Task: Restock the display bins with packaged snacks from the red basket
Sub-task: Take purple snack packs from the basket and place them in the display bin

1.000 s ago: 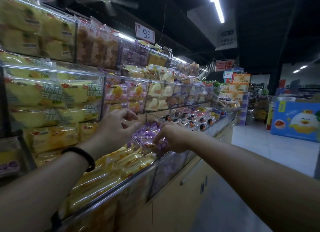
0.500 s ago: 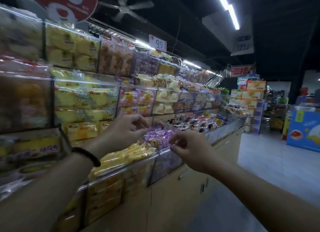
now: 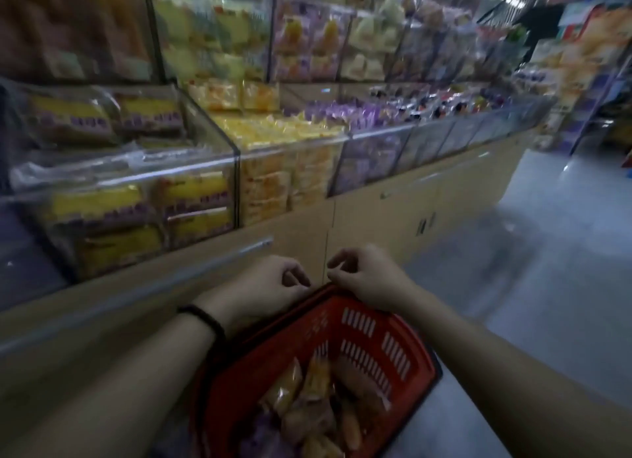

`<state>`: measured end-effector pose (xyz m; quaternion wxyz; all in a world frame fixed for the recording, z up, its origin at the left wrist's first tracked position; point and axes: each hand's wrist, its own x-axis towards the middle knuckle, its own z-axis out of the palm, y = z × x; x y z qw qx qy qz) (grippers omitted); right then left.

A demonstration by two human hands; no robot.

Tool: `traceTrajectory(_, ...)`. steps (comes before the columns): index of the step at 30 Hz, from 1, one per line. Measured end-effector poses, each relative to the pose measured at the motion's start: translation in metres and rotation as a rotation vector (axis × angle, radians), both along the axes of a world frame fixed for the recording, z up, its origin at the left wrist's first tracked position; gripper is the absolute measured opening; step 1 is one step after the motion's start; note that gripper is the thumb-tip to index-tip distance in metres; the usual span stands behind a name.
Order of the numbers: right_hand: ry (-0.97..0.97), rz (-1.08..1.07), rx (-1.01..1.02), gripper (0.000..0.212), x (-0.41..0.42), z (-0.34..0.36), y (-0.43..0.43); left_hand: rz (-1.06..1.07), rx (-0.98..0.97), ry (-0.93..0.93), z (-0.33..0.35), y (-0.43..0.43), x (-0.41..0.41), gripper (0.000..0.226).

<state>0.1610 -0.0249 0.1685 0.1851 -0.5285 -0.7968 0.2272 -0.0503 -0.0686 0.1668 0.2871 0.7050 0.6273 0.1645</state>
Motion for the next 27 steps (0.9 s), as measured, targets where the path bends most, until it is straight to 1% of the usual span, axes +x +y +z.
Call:
traceTrajectory(3,-0.074,0.014,-0.107,0.024,-0.008,-0.063,-0.006,0.067,-0.072,0.02,-0.063,-0.003,-0.013,0.009)
traceTrajectory(4,-0.078,0.005,-0.147,0.025,-0.009,-0.084,-0.008,0.086,-0.123,0.036,-0.082,-0.005,-0.018,0.012)
traceTrajectory(6,-0.098,-0.022,-0.226,0.026,-0.009,-0.122,-0.01,0.04,-0.224,0.152,-0.111,-0.002,-0.026,0.025)
traceTrajectory(7,-0.144,-0.029,-0.262,0.028,-0.009,-0.139,-0.01,0.019,-0.259,0.184,-0.119,0.002,-0.03,0.028)
traceTrajectory(9,-0.252,-0.015,-0.354,0.033,-0.015,-0.163,-0.005,0.026,-0.278,0.148,-0.123,0.012,-0.032,0.021)
traceTrajectory(11,-0.313,0.012,-0.416,0.034,-0.026,-0.178,-0.005,0.011,-0.293,0.16,-0.123,0.021,-0.032,0.019)
traceTrajectory(12,-0.366,0.052,-0.425,0.035,-0.034,-0.186,-0.007,-0.012,-0.312,0.19,-0.125,0.027,-0.032,0.02)
traceTrajectory(15,-0.584,0.262,-0.456,0.046,-0.065,-0.219,-0.021,-0.092,-0.382,0.315,-0.13,0.035,-0.033,0.026)
traceTrajectory(18,-0.748,0.42,-0.522,0.042,-0.099,-0.249,-0.041,-0.123,-0.485,0.33,-0.132,0.037,-0.031,0.031)
traceTrajectory(20,-0.846,0.492,-0.527,0.053,-0.114,-0.254,-0.052,-0.122,-0.521,0.318,-0.13,0.036,-0.028,0.033)
traceTrajectory(21,-0.883,0.499,-0.522,0.059,-0.12,-0.254,-0.055,-0.119,-0.532,0.312,-0.13,0.036,-0.027,0.035)
traceTrajectory(22,-0.882,0.509,-0.496,0.062,-0.124,-0.256,-0.056,-0.119,-0.54,0.315,-0.129,0.035,-0.027,0.036)
traceTrajectory(23,-0.924,0.536,-0.485,0.063,-0.129,-0.257,-0.059,-0.124,-0.546,0.323,-0.129,0.034,-0.026,0.038)
traceTrajectory(24,-0.969,0.545,-0.466,0.065,-0.132,-0.265,-0.058,-0.133,-0.544,0.337,-0.13,0.034,-0.026,0.039)
traceTrajectory(25,-1.057,0.593,-0.46,0.066,-0.132,-0.266,-0.06,-0.145,-0.531,0.351,-0.13,0.034,-0.027,0.039)
traceTrajectory(27,-1.179,0.725,-0.432,0.059,-0.136,-0.277,-0.057,-0.165,-0.491,0.369,-0.129,0.033,-0.029,0.038)
